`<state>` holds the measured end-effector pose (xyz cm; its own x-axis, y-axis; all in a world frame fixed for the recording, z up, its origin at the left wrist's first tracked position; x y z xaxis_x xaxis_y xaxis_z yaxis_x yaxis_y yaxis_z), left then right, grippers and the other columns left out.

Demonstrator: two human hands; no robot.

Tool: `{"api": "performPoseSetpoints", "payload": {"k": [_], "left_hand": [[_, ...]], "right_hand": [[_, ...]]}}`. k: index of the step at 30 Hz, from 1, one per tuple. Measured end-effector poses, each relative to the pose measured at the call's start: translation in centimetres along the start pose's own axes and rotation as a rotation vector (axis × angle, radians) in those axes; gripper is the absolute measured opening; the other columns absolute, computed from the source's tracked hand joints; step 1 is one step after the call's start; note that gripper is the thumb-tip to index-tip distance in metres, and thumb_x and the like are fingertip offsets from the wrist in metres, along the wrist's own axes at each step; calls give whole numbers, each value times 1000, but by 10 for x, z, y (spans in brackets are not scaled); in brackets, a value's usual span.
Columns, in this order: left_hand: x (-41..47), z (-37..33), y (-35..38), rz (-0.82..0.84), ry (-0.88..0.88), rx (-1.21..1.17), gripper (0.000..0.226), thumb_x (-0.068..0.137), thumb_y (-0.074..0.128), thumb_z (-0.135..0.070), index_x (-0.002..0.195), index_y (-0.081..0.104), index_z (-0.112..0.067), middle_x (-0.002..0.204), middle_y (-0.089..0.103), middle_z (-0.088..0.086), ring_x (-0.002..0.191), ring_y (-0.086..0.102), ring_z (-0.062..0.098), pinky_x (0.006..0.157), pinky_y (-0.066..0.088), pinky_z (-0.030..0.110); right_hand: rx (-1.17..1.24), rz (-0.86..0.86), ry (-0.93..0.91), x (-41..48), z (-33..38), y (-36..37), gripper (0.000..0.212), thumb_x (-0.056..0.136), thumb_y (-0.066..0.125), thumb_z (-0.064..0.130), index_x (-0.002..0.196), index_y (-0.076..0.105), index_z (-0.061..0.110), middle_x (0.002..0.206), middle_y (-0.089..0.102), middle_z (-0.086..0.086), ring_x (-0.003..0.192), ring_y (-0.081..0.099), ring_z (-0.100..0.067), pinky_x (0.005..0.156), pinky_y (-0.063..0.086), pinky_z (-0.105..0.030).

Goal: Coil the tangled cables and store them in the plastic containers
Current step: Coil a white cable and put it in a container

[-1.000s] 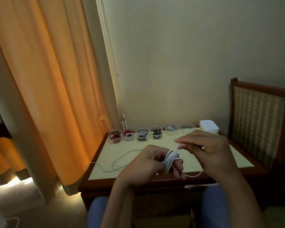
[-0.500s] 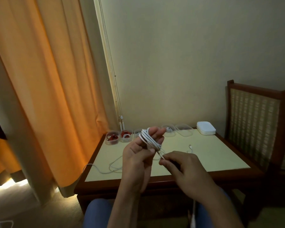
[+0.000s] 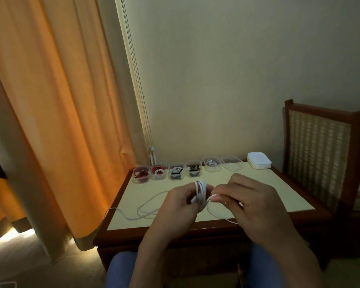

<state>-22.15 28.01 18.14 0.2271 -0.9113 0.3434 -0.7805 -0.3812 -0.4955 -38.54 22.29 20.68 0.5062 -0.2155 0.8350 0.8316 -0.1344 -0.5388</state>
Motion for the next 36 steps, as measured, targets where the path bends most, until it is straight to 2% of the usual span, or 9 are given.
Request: {"api": "performPoseSetpoints", "payload": {"k": [3, 7, 13, 19, 24, 27, 31, 34, 36], "left_hand": [[-6, -7, 9, 200, -30, -109, 42, 96, 48, 7, 109, 77, -20, 108, 76, -4, 106, 69, 8, 98, 55, 33], [-16, -15, 18, 360, -37, -251, 39, 89, 44, 16, 111, 72, 0, 109, 74, 16, 108, 71, 24, 103, 53, 45], [-19, -18, 10, 430, 79, -568, 42, 81, 41, 19, 114, 65, 11, 112, 68, 33, 115, 66, 43, 104, 50, 47], [-15, -17, 4, 314, 157, -849, 29, 77, 52, 0, 101, 66, 6, 90, 67, 20, 96, 68, 37, 88, 53, 41], [-15, -18, 5, 141, 137, -1012, 10, 89, 54, -12, 86, 61, -6, 73, 55, 10, 79, 62, 27, 80, 50, 40], [-12, -20, 6, 112, 102, -1022, 12, 88, 49, -10, 82, 59, -6, 70, 50, 11, 73, 60, 26, 77, 52, 38], [-10, -21, 5, 93, 40, -908, 14, 79, 48, -14, 70, 57, -8, 63, 48, 10, 61, 56, 23, 67, 49, 33], [-8, -22, 8, 34, -89, -841, 17, 67, 45, -19, 55, 53, -10, 51, 44, 9, 49, 51, 23, 59, 46, 30], [-6, -22, 14, 16, -214, -781, 23, 65, 43, -17, 44, 51, -10, 43, 43, 7, 40, 50, 20, 54, 46, 25]], "right_hand": [[-9, -127, -20, 3, -9, -8, 13, 87, 76, 24, 97, 79, 16, 84, 65, 3, 74, 58, -12, 63, 51, -28], [146, -202, 47, 3, -14, -6, 18, 81, 81, 28, 94, 81, 16, 84, 67, 7, 75, 58, -1, 69, 43, -11], [459, -128, 258, -6, -36, 21, 20, 88, 68, 38, 99, 79, 26, 88, 71, 14, 83, 69, -8, 71, 53, -26], [663, 57, 365, -18, -38, 45, 26, 94, 59, 36, 114, 74, 41, 94, 72, 6, 88, 69, -18, 77, 54, -43], [1004, 159, 527, -19, -21, 47, 36, 95, 54, 52, 114, 76, 30, 96, 66, -30, 86, 56, -56, 73, 50, -64], [1075, 189, 560, -17, -12, 44, 47, 93, 53, 62, 112, 76, 25, 92, 62, -32, 75, 53, -45, 65, 46, -45], [1041, 241, 547, -13, -7, 38, 20, 93, 63, 36, 101, 79, 29, 87, 75, -3, 81, 69, -9, 72, 51, -19], [929, 277, 517, -13, -7, 37, 17, 92, 63, 33, 97, 80, 31, 92, 75, -1, 95, 71, -17, 91, 54, -36], [863, 257, 518, -14, -10, 39, 16, 91, 65, 34, 97, 80, 34, 92, 75, 2, 95, 70, -17, 92, 53, -39]]}}
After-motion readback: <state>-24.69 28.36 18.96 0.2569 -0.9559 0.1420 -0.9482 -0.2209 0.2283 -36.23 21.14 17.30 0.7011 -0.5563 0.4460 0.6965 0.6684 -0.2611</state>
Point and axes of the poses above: each hand's wrist, its own x-axis towards the middle knuckle, its own y-axis out of the palm, z = x × y, the point moved 4 cm from there along x, towards the middle knuckle
